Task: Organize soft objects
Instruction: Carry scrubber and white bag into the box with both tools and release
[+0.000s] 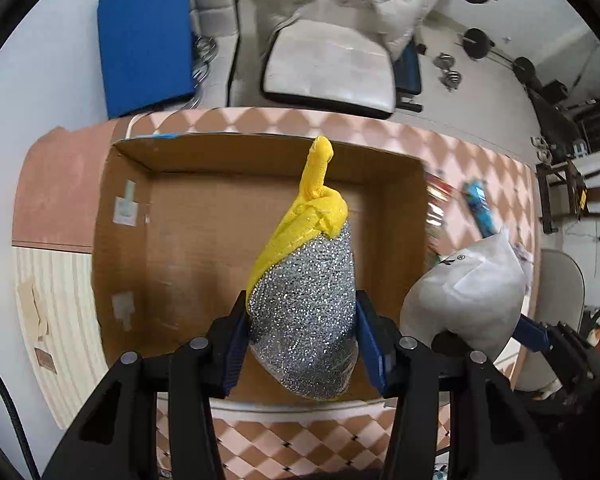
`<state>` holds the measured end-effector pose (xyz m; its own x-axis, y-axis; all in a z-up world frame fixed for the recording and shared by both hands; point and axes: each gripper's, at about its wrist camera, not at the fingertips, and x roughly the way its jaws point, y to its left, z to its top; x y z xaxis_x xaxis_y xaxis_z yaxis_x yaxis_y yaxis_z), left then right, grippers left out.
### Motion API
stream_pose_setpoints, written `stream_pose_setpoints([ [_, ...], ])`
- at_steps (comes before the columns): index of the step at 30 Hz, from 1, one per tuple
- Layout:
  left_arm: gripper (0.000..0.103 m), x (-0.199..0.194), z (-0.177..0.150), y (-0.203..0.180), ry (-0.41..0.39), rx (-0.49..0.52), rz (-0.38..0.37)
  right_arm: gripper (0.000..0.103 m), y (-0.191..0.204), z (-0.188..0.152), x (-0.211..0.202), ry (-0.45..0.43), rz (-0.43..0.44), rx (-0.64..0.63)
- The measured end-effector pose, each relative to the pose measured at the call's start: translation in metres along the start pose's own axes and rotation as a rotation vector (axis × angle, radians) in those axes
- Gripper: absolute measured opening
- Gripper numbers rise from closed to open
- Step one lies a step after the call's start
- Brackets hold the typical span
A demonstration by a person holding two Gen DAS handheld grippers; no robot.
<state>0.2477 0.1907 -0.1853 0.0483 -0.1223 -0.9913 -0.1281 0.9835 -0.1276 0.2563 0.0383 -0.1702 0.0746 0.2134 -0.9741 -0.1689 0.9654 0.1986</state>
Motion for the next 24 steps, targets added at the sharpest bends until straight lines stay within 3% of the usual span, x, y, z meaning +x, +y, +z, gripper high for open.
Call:
stream_pose_setpoints([
  [6,0.046,0.052,0.047,0.051,0.113,-0.004,-0.015,0.072,0.043,0.042,0.073,0.074,-0.006,0.063],
  [13,0.046,0.097,0.078,0.074,0.222,0.009,-0.081,0.072,0.059,0.064,0.137,0.136,-0.022,0.104],
  [24,0.047,0.123,0.083,0.081,0.278,0.047,-0.091,0.074,0.066,0.076,0.166,0.151,-0.065,0.076],
])
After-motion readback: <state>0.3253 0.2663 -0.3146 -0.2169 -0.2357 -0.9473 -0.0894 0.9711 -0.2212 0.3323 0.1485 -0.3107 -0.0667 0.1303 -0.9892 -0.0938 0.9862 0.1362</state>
